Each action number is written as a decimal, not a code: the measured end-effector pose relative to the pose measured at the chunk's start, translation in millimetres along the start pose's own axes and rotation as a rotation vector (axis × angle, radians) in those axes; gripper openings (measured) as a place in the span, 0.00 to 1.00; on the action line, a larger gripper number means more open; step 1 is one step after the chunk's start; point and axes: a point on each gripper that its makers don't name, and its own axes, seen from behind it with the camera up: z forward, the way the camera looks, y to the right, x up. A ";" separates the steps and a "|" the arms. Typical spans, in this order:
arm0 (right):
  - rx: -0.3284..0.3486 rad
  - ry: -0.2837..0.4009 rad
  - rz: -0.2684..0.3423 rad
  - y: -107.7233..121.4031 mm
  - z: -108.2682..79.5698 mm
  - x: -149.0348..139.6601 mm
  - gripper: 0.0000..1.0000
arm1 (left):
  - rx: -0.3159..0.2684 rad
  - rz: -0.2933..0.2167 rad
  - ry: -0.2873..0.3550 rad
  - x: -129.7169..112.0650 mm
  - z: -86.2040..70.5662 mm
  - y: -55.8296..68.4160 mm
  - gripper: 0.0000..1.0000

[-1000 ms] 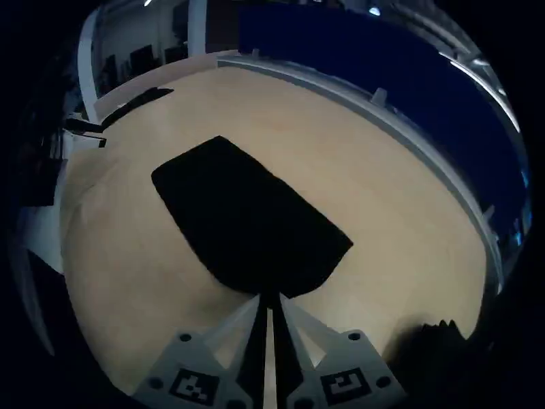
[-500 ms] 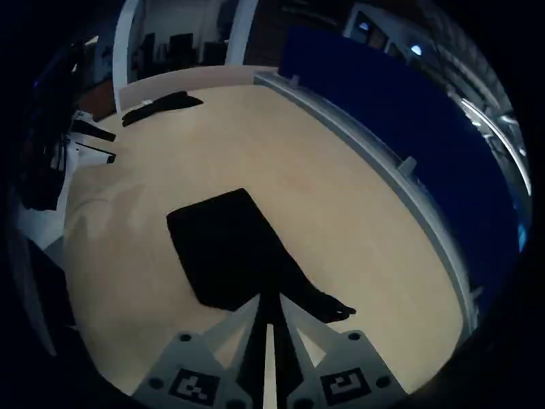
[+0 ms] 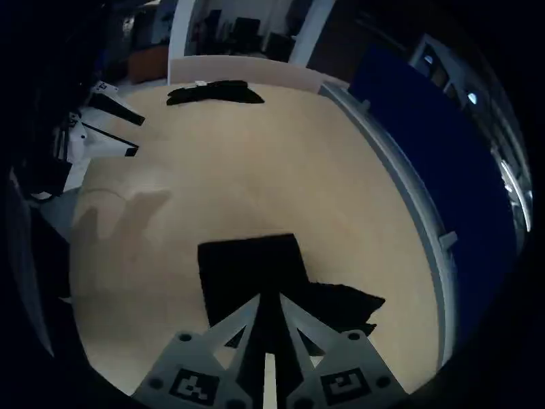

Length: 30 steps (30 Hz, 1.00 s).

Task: Fold towel

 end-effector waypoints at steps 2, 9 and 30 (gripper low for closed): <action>0.028 -0.001 -0.014 -12.1 12.0 7.4 0.05 | 0.003 -0.008 0.002 -0.6 -1.0 -1.3 0.94; 0.124 -0.027 0.034 -55.3 66.2 9.3 0.05 | 0.012 -0.039 -0.003 -8.9 -2.6 -4.4 0.94; 0.087 0.004 0.201 -51.7 60.6 -2.1 0.71 | -0.008 -0.034 -0.011 -10.4 3.2 4.6 0.94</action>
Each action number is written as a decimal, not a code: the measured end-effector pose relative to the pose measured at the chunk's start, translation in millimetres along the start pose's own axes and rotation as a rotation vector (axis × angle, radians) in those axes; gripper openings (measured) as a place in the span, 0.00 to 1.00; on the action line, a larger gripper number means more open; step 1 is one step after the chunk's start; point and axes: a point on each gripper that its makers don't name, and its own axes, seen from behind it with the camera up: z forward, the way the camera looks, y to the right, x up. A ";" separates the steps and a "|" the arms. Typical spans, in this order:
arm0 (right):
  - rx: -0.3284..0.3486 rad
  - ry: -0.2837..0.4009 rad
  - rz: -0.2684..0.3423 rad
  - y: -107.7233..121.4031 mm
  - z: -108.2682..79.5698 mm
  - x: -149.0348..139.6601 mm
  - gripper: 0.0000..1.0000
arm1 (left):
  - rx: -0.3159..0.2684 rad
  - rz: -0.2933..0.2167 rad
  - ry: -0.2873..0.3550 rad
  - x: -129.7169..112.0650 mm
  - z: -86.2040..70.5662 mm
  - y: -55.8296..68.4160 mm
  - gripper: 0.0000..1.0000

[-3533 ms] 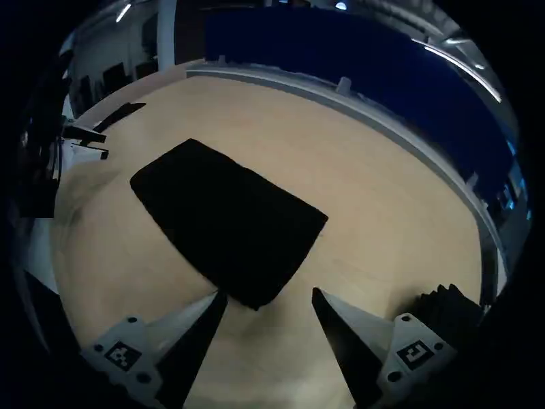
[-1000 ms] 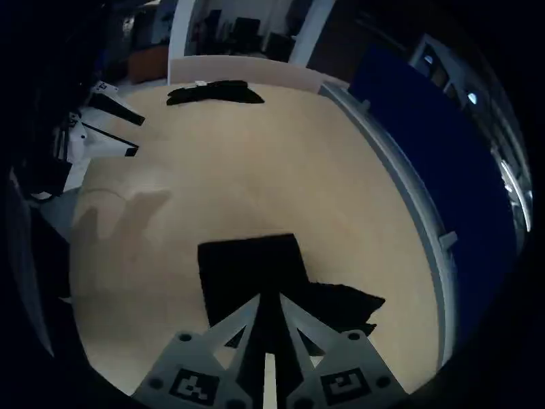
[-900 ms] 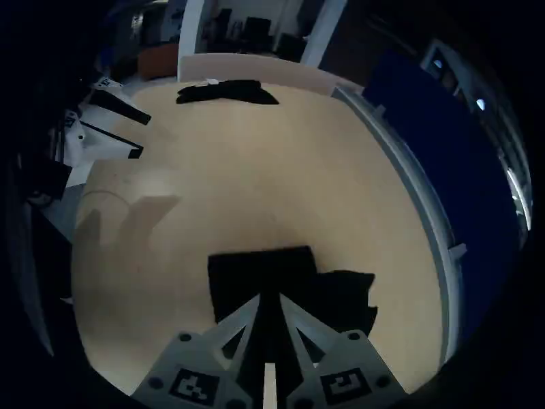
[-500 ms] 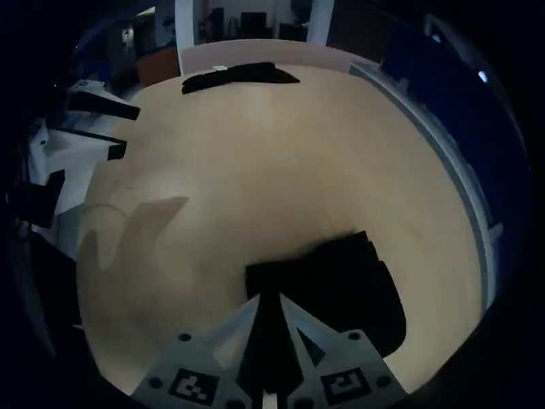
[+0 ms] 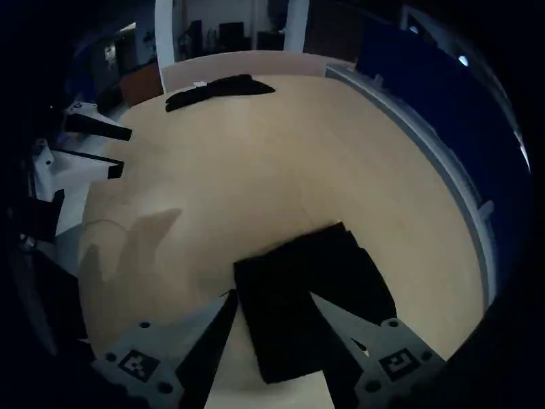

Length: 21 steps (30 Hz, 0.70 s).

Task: Fold towel

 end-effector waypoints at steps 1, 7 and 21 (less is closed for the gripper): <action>-0.005 -0.002 0.008 0.9 -1.3 -2.2 0.71 | -0.001 0.000 0.000 0.3 0.0 0.4 0.94; -0.027 -0.012 0.055 2.6 -11.2 -20.9 0.71 | -0.004 0.005 0.003 2.7 0.5 2.5 0.94; -0.079 -0.062 0.180 -1.3 -33.7 -84.3 0.71 | -0.018 0.005 -0.001 2.3 6.5 8.8 0.94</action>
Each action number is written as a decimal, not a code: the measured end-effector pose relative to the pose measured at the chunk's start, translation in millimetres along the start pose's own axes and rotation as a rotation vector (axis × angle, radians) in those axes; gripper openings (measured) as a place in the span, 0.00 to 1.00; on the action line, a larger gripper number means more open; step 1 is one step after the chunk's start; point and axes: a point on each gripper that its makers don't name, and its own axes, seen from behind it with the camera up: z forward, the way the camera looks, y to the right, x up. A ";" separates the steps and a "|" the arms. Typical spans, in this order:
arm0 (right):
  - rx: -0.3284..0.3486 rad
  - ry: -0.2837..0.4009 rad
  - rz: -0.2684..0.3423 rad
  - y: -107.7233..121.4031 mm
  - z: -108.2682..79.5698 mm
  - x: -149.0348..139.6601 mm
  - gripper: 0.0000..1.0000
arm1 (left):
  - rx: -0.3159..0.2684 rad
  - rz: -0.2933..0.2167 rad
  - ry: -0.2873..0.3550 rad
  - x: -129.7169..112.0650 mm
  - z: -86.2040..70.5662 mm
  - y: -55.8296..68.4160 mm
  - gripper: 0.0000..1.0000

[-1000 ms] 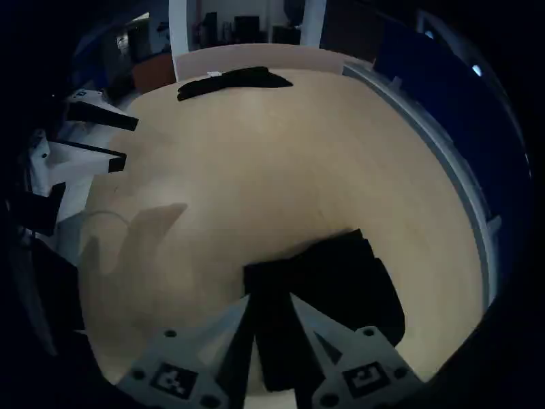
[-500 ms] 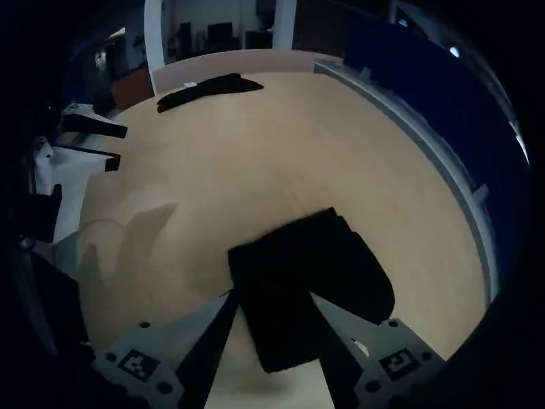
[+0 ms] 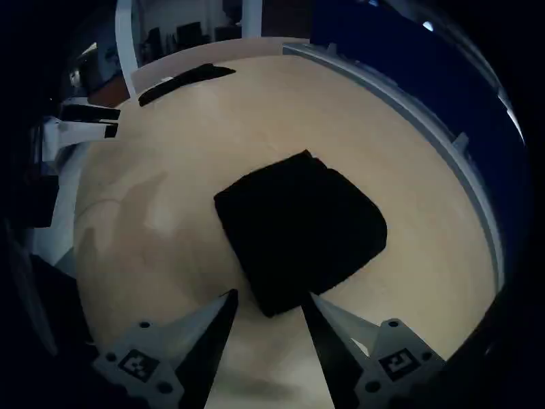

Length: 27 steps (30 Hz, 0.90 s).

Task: Fold towel

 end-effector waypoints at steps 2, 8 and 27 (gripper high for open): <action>-0.004 -0.006 0.010 -0.4 -0.2 -5.4 0.70 | -0.003 0.002 -0.002 -0.4 0.7 1.0 0.94; -0.008 -0.017 0.031 -2.4 3.8 -16.0 0.62 | -0.004 0.005 -0.005 -1.1 1.4 1.5 0.94; -0.012 -0.016 0.095 -0.9 18.3 -19.0 0.24 | -0.001 0.006 -0.009 -5.1 -2.5 -1.0 0.94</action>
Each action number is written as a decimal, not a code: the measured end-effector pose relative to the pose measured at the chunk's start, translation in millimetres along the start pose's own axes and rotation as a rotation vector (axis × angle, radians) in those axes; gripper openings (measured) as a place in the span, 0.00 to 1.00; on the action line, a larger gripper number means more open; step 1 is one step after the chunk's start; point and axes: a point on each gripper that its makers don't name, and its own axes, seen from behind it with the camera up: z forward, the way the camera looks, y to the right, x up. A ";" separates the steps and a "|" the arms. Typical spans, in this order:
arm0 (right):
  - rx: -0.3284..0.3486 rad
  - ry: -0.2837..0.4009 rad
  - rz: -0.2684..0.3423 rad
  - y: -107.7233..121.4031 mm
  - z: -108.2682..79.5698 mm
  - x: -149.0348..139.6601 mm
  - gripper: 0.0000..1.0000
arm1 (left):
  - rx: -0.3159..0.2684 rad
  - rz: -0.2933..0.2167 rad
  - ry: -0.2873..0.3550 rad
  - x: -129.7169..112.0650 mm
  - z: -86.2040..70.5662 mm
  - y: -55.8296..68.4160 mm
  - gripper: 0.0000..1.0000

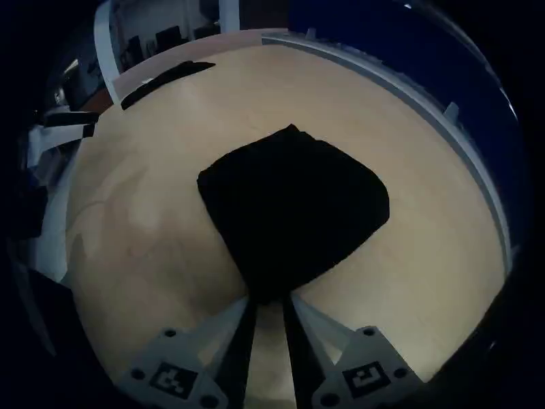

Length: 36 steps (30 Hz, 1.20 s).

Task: Fold towel

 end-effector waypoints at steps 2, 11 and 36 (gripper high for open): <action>0.000 0.003 -0.001 -0.1 -0.2 0.2 0.16 | -0.001 0.002 0.000 -0.3 -0.3 0.3 0.94; -0.019 0.041 -0.009 2.7 -6.8 10.0 0.05 | -0.004 0.009 0.001 -0.1 -3.8 1.2 0.94; -0.154 0.357 -0.023 45.7 -148.5 135.7 0.05 | -0.047 0.062 0.066 39.3 -17.6 12.3 0.94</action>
